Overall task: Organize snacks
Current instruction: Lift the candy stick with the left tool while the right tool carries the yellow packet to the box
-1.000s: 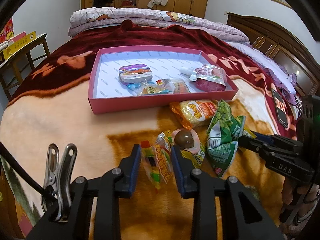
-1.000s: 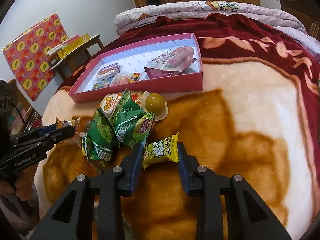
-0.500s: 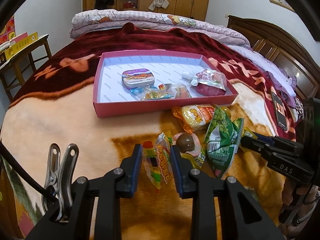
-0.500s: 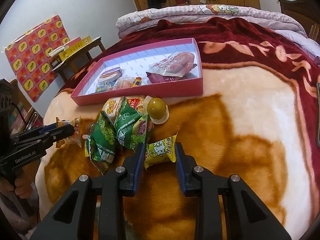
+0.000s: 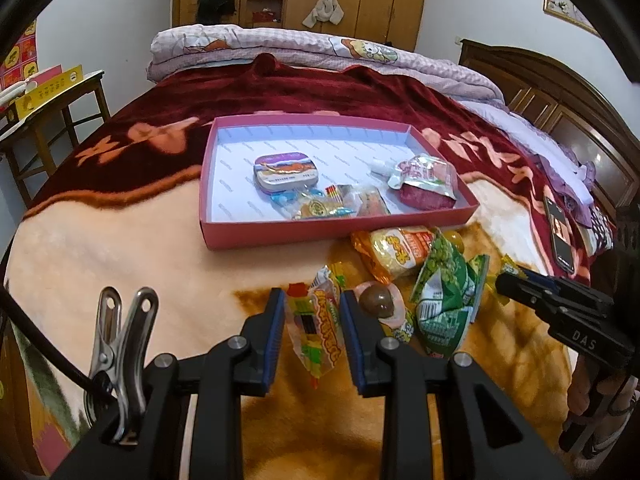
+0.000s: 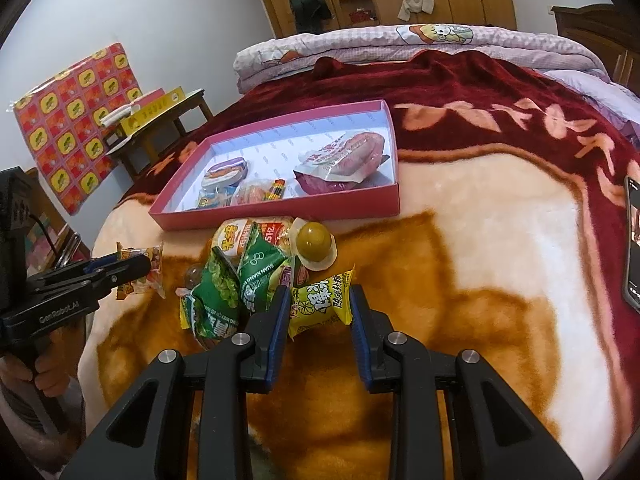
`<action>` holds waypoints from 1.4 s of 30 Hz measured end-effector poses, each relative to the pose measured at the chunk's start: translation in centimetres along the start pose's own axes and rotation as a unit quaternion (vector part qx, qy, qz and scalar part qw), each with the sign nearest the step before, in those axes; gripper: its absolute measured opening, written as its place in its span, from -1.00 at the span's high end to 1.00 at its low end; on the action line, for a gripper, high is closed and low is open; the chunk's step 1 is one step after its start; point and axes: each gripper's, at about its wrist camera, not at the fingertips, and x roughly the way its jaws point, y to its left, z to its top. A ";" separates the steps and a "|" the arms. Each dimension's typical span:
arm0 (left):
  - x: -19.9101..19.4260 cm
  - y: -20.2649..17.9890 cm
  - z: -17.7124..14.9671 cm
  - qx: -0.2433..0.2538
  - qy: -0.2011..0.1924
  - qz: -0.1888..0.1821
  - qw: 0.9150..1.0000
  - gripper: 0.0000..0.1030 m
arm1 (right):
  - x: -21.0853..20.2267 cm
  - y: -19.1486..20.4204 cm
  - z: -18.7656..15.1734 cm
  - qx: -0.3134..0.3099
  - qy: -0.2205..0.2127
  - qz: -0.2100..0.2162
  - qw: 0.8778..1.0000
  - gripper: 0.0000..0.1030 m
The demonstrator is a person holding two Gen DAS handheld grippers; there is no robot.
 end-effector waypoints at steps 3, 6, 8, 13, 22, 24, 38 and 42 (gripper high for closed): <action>-0.1 0.1 0.3 -0.002 -0.003 0.001 1.000 0.43 | -0.4 0.1 0.3 -0.002 -0.007 0.003 1.000 0.41; -0.1 0.2 0.6 -0.006 -0.005 0.001 1.000 0.43 | -0.7 0.5 0.6 -0.004 -0.013 0.008 1.000 0.41; -0.2 0.3 0.7 -0.007 -0.007 0.001 1.000 0.44 | -0.7 0.6 0.7 -0.007 -0.016 0.009 1.000 0.41; -0.3 0.6 1.3 -0.009 -0.013 0.001 1.000 0.44 | -0.6 0.9 1.0 -0.011 -0.018 0.014 1.000 0.41; -0.4 0.8 2.0 -0.009 -0.021 0.001 1.000 0.54 | -0.4 1.2 1.2 -0.013 -0.017 0.018 1.000 0.41; -0.3 0.8 2.3 -0.009 -0.022 0.001 1.000 0.54 | -0.4 1.3 1.4 -0.014 -0.017 0.019 1.000 0.41; -0.3 0.7 3.5 -0.002 -0.035 -0.002 0.999 0.57 | 0.0 2.1 2.4 -0.023 -0.017 0.031 0.999 0.42; -0.3 0.8 4.0 0.001 -0.042 0.000 0.999 0.57 | 0.4 2.5 3.0 -0.030 -0.018 0.033 0.999 0.42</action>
